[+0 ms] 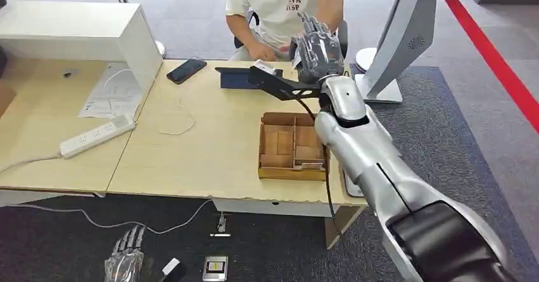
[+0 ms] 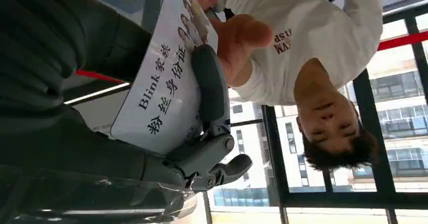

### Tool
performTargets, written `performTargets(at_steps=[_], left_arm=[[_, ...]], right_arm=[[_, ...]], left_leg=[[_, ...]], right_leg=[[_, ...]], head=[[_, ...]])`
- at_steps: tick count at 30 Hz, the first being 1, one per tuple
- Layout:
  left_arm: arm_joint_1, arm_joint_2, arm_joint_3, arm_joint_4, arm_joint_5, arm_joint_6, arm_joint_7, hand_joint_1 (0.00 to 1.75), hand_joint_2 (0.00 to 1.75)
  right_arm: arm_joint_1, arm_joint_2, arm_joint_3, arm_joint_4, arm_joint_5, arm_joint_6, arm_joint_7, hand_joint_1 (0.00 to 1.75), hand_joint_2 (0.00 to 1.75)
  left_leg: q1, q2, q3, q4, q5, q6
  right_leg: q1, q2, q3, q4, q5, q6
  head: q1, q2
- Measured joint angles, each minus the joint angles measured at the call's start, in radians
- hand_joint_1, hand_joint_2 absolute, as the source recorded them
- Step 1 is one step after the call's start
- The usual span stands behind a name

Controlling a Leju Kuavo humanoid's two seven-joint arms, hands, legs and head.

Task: Pass the card to the sensor for recognition and then transmit it.

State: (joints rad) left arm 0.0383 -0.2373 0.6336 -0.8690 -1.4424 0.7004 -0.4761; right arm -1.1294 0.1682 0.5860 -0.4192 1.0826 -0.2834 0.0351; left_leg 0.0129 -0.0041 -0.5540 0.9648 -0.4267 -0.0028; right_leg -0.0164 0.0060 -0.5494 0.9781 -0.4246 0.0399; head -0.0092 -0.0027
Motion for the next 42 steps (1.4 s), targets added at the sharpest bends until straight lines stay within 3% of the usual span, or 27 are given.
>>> performTargets(at_steps=[13,14,15,22,23,31,35,36,42], left_arm=[[-0.019,0.016,0.063,0.037,0.0,0.0,-0.082,0.0,1.75],[-0.02,0.019,0.066,0.04,0.0,0.0,-0.087,0.0,1.75],[-0.021,0.02,0.066,0.043,0.0,0.0,-0.092,0.0,1.75],[-0.028,0.03,0.091,0.063,0.0,0.0,-0.135,0.0,1.75],[-0.029,0.031,0.094,0.067,0.0,0.0,-0.138,0.0,1.75],[-0.038,0.037,0.116,0.085,0.0,0.0,-0.171,0.0,1.75],[-0.042,0.039,0.127,0.096,-0.001,0.0,-0.201,0.0,1.75],[-0.044,0.039,0.133,0.1,-0.001,0.0,-0.209,0.0,1.75],[-0.052,0.04,0.147,0.128,0.012,0.0,-0.206,0.0,1.75]], right_arm=[[0.011,-0.109,0.012,0.052,0.006,0.001,0.059,1.73,1.75],[0.013,-0.115,0.013,0.053,0.006,0.0,0.063,0.35,1.75],[0.015,-0.122,0.013,0.056,0.006,0.0,0.066,0.0,1.75],[0.031,-0.164,0.014,0.061,0.017,-0.029,0.068,0.0,1.75],[0.031,-0.169,0.014,0.061,0.018,-0.032,0.068,0.0,0.0],[0.037,-0.194,0.014,0.06,0.018,-0.069,0.032,0.0,0.0],[0.04,-0.199,0.0,0.045,-0.027,-0.157,-0.09,0.0,0.0],[0.042,-0.201,-0.003,0.037,-0.037,-0.175,-0.12,0.0,1.75],[0.091,-0.207,-0.037,-0.032,-0.086,-0.2,-0.23,0.0,1.75]], left_leg=[[0.0,0.0,0.0,0.0,0.0,0.0],[0.0,0.0,0.0,0.0,0.0,0.0],[0.0,0.0,0.0,0.0,0.0,0.0],[0.0,0.0,0.0,0.0,0.0,0.0],[0.0,0.0,0.0,0.0,0.0,0.0],[0.0,0.0,0.0,0.0,0.0,0.0],[0.0,0.001,0.0,0.0,0.0,0.0],[0.0,0.0,0.0,0.0,0.0,0.0],[0.0,0.0,0.0,0.0,0.0,0.0]], right_leg=[[0.0,0.0,0.0,0.0,0.0,0.0],[0.0,0.0,0.0,0.0,0.0,0.0],[0.0,0.0,0.0,0.0,0.0,0.0],[0.0,0.0,0.0,0.0,0.0,0.0],[0.0,0.0,0.0,0.0,0.0,0.0],[0.0,0.0,0.0,0.0,0.0,0.0],[0.0,0.0,-0.001,0.0,0.0,0.0],[0.0,0.0,0.0,0.0,0.0,0.0],[0.0,0.0,0.0,0.0,0.0,0.0]], head=[[0.0,0.0],[0.0,0.0],[0.0,0.0],[0.0,0.0],[0.0,0.0],[0.0,0.0],[0.0,0.0],[0.0,0.0],[0.0,0.0]])
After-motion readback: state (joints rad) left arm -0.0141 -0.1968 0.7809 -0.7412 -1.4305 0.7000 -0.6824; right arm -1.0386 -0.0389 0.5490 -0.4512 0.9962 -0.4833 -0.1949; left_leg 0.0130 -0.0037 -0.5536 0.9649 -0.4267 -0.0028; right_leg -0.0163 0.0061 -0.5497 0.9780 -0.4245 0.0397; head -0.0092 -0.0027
